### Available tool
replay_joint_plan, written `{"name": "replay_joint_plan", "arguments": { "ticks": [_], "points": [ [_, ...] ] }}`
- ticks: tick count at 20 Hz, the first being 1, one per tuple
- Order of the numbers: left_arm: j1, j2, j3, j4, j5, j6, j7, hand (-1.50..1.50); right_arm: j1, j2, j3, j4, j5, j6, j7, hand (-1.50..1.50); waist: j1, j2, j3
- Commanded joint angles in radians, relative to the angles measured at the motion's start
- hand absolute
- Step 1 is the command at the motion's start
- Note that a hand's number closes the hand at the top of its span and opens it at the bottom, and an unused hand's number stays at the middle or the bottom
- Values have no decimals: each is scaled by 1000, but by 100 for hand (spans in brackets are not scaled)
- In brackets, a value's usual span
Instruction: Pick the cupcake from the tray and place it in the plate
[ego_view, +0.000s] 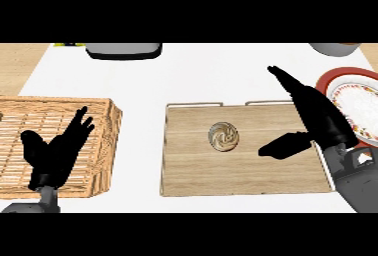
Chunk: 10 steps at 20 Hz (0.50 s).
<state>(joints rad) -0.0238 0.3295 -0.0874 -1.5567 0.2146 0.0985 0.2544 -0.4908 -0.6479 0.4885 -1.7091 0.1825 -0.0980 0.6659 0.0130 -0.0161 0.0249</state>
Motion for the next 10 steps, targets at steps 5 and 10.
{"name": "replay_joint_plan", "arguments": {
  "ticks": [5,10],
  "points": [
    [19,-129,-76,80,-30,30,-1,0,-73,135,144,38,142,25,223,-150,-8,20,-27],
    [63,-159,-80,62,-36,18,-21,0,-67,204,138,75,122,25,224,-150,-5,21,-26]
  ]
}}
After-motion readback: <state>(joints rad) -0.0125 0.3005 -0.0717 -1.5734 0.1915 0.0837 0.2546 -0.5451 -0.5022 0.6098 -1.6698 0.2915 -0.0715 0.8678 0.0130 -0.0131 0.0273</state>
